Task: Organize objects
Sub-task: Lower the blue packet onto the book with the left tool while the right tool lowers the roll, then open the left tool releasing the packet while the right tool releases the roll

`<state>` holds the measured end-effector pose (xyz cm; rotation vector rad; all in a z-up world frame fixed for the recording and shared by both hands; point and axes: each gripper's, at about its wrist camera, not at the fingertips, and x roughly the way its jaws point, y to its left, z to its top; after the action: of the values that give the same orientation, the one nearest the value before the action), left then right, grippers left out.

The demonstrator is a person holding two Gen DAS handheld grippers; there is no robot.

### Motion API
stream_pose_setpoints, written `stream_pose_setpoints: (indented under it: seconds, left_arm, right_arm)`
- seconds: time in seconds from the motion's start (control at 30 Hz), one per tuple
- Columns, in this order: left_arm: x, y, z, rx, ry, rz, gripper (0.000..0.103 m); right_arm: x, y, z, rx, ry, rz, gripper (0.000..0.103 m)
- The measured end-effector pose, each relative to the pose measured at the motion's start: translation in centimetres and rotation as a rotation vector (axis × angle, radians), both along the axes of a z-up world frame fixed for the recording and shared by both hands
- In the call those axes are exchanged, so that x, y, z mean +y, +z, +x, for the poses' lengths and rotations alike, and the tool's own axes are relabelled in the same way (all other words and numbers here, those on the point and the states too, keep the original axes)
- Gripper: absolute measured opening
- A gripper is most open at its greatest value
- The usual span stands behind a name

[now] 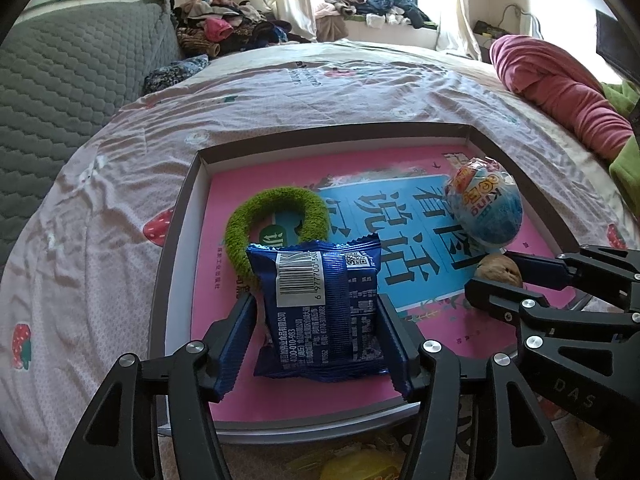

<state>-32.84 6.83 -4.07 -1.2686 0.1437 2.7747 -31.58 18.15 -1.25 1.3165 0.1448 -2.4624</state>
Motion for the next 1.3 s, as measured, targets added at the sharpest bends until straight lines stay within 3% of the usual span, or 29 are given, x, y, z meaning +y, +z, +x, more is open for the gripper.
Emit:
stream_pose_setpoints:
  seconds: [0.23, 0.43, 0.83, 1.17, 1.3]
  left_arm:
    - [-0.1, -0.2, -0.1, -0.012, 0.006, -0.002, 0.069]
    - [-0.3, 0.2, 0.0, -0.012, 0.008, 0.010, 0.075]
    - [-0.3, 0.5, 0.3, -0.025, -0.002, -0.008, 0.077]
    - [-0.8, 0.9, 0.4, -0.022, 0.015, -0.012, 0.081]
    - [-0.6, 1.1, 0.5, -0.015, 0.014, -0.027, 0.082]
  right_arm:
    - [0.2, 0.2, 0.0, 0.004, -0.009, -0.007, 0.035]
    - [0.3, 0.6, 0.0, 0.006, -0.014, -0.022, 0.043]
    - [1.1, 1.1, 0.0, 0.009, -0.039, -0.056, 0.050]
    - [1.5, 1.8, 0.3, 0.014, -0.054, -0.071, 0.067]
    - [1.7, 1.8, 0.2, 0.010, -0.064, -0.072, 0.068]
